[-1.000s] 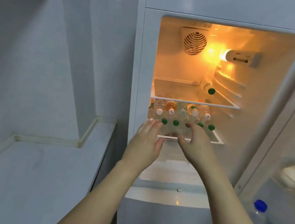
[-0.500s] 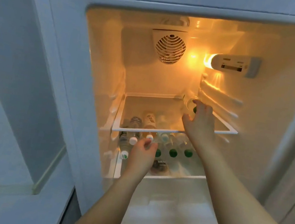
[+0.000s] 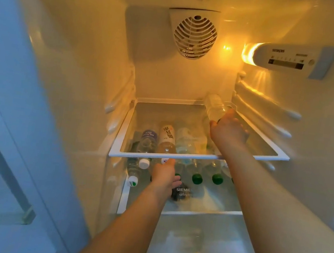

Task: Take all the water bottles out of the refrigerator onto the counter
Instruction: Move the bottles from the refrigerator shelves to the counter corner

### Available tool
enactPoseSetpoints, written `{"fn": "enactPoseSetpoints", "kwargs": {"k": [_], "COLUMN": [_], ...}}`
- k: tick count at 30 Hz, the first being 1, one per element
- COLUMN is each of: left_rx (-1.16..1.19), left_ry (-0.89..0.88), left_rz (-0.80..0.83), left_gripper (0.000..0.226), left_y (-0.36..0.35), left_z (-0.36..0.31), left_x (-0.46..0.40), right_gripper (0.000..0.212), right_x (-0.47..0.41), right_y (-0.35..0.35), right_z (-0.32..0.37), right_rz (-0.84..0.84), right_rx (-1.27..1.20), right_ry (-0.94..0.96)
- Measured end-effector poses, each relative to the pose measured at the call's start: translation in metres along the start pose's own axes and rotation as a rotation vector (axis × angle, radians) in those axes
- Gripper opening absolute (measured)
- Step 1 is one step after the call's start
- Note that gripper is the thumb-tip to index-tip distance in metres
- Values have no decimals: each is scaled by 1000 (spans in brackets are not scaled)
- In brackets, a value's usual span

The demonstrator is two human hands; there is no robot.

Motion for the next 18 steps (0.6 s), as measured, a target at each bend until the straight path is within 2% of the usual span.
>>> {"fn": "enactPoseSetpoints", "kwargs": {"k": [4,10,15,18], "left_rx": [52,30,18,-12], "left_ry": [31,-63,-109,-155], "left_rz": [-68,-150,-203,-234], "left_gripper": [43,29,31,32], "left_y": [-4,-4,4,16], "left_z": [-3,-8,6,21], "left_x": [-18,-27,-14,4], "right_gripper": [62,59,53,47], "right_x": [-4,-5,-4,2], "right_y": [-6,-6,-3,6], "right_z": [4,2,3,4], "right_rz": [-7,-30,-49,-81], "right_rx": [33,13,-29,-139], "right_ry": [66,58,46,41]}}
Point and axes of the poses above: each hand's wrist, its own x-axis away from the middle knuckle, its own y-axis out of the back of the hand, z = x × y, the point moved 8 cm from there along -x, towards the middle knuckle, and after that the axes turned 10 degrees about y, right-handed, at the moved point
